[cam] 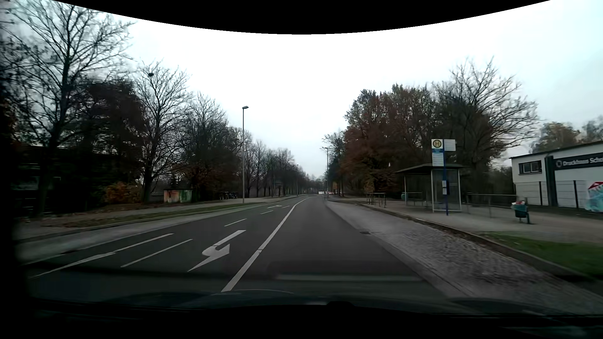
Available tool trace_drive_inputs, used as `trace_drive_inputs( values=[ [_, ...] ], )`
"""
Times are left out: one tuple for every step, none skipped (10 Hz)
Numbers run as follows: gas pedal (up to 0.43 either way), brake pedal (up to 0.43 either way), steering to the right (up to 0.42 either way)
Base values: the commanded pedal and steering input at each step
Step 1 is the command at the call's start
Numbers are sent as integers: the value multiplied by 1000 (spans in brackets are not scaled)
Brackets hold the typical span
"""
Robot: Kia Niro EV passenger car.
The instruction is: Follow the waypoints while adhering to traffic rules and regulations
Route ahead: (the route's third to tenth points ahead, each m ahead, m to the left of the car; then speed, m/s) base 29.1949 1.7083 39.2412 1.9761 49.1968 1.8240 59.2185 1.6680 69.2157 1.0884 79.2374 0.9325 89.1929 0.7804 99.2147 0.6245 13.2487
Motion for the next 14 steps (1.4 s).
trace_drive_inputs(
  values=[
    [157, 0, -13],
    [150, 0, -13],
    [150, 0, -13],
    [150, 0, -13],
    [150, 0, -13],
    [150, 0, -12],
    [150, 0, -10],
    [150, 0, -8],
    [138, 0, -6],
    [138, 0, -5],
    [138, 0, -4],
    [138, 0, -4],
    [138, 0, -3],
    [138, 0, -2]
  ],
)
